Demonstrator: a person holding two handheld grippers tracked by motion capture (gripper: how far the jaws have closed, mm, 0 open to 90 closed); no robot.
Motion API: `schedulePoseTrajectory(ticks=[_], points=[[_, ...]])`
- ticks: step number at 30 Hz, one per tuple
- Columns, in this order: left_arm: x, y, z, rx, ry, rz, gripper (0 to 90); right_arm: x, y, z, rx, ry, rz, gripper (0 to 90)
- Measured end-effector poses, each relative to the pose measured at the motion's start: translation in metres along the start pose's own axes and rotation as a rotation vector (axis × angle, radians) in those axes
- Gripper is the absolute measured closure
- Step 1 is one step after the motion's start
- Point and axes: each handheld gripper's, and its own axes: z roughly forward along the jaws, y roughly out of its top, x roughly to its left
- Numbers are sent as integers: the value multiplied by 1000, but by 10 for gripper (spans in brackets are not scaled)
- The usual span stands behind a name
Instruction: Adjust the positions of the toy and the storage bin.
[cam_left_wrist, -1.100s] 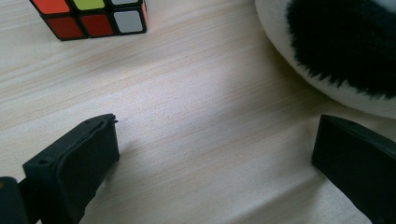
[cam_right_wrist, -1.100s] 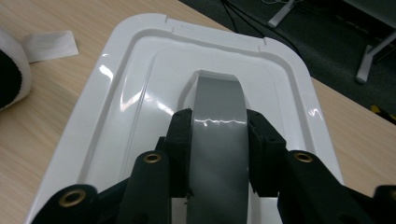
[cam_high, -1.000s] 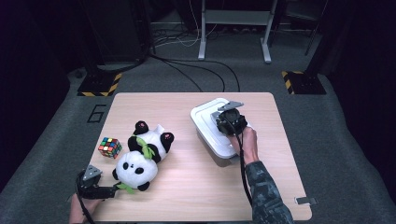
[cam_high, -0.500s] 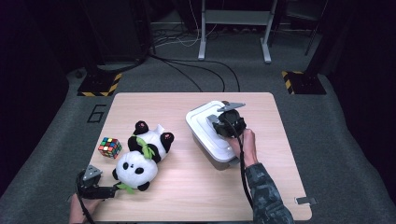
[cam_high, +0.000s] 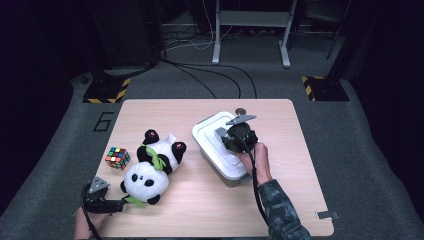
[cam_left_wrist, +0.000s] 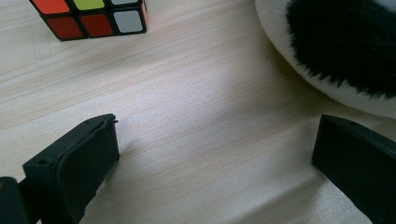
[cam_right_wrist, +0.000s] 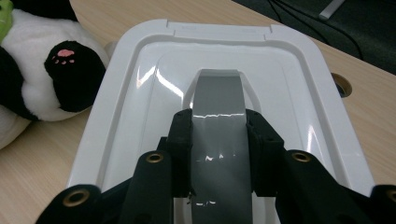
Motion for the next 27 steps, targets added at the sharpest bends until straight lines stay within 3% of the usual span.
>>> schedulePoseTrajectory(ticks=[13,16,27], points=[[1,0,-1,13,-7,2,1,9,-1,-3,9,6,-2,668],[1,0,0,-1,-6,-2,3,10,-1,-4,15,2,-3,668],[1,0,-1,13,-7,3,2,13,-2,-4,15,-19,-10,668]])
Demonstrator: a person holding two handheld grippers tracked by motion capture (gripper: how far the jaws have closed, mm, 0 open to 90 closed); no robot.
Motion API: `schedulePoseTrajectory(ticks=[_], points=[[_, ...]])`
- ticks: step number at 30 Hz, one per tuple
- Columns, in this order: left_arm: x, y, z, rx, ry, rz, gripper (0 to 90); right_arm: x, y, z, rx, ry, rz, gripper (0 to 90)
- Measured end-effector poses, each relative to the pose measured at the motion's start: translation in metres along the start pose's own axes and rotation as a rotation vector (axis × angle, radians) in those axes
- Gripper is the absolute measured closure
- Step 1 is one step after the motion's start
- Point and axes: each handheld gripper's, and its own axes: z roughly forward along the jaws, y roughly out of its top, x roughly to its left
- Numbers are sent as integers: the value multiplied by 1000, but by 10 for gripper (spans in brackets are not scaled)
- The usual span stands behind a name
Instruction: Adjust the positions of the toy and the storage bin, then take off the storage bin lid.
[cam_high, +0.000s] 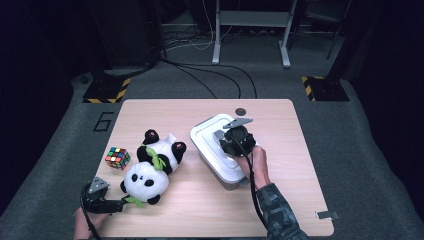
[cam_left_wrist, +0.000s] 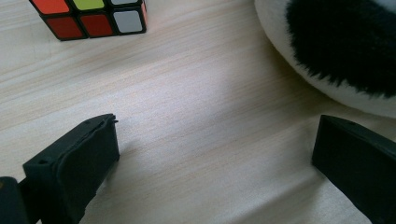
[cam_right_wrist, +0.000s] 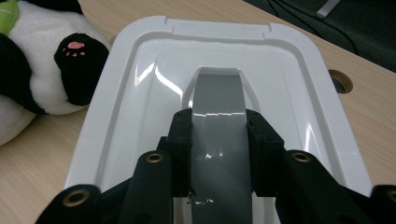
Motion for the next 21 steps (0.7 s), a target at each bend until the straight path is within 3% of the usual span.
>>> schedulePoseTrajectory(ticks=[17,21], points=[[-1,0,1,-13,5,-1,0,-2,1,-1,3,6,-9,667],[-1,0,1,-13,5,-1,0,-3,2,-4,-16,11,18,667]])
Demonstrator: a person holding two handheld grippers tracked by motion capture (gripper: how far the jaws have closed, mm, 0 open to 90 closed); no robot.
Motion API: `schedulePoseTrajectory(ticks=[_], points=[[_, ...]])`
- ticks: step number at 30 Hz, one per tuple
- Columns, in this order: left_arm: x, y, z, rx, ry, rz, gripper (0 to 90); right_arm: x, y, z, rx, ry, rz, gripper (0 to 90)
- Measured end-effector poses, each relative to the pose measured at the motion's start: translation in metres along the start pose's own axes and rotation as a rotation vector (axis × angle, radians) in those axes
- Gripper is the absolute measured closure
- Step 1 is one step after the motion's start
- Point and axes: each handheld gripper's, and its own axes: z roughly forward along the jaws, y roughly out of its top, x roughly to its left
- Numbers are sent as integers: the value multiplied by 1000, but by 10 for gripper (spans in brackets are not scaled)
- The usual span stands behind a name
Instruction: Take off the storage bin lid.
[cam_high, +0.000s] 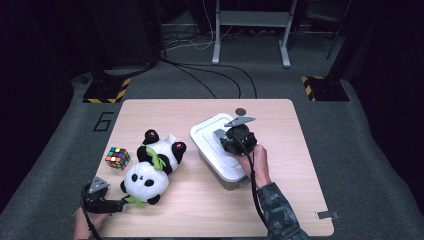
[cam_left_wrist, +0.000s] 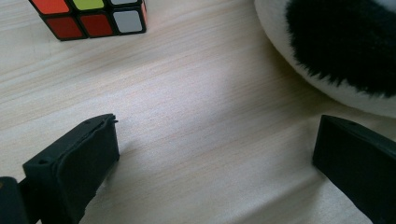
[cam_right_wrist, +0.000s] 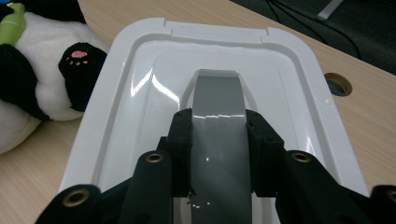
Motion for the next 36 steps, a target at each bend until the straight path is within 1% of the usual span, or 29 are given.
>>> schedulePoseTrajectory(ticks=[6,7,12,19,27,32,36], points=[[0,0,0,0,0,0,0,-1,2,-5,-15,-12,-7,667],[0,0,0,0,0,0,0,-1,3,-6,-18,-13,-1,667],[0,0,0,0,0,0,0,-4,6,-13,-33,-24,-7,667],[0,0,0,0,0,1,0,-13,9,-25,-50,-46,4,667],[0,0,0,0,1,1,0,-26,10,-39,-70,-75,23,666],[0,0,0,0,1,1,0,-33,9,-43,-79,-92,19,666],[0,0,0,0,1,1,0,-40,7,-46,-76,-106,36,666]])
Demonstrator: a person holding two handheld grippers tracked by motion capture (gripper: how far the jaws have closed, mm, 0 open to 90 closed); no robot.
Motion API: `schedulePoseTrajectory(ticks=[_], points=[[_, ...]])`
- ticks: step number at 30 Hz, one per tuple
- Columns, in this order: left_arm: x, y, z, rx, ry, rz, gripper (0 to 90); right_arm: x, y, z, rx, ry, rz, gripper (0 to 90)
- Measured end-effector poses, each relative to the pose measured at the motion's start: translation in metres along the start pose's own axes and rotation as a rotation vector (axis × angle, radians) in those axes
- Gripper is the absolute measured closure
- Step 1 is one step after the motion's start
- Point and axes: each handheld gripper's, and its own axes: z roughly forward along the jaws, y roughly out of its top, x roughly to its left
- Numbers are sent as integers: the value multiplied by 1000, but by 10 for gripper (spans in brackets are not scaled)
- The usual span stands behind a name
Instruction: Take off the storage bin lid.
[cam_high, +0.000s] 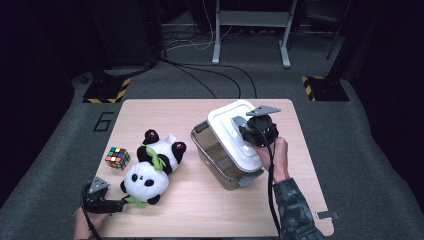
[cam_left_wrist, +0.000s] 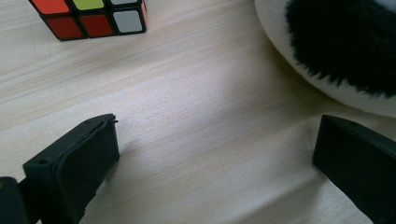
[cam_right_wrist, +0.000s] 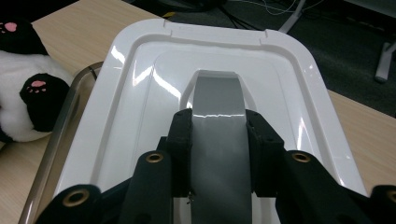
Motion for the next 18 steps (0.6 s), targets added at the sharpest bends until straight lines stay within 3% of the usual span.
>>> schedulePoseTrajectory(ticks=[18], points=[[0,0,0,1,0,0,0,-35,-10,-8,10,-64,50,666]])
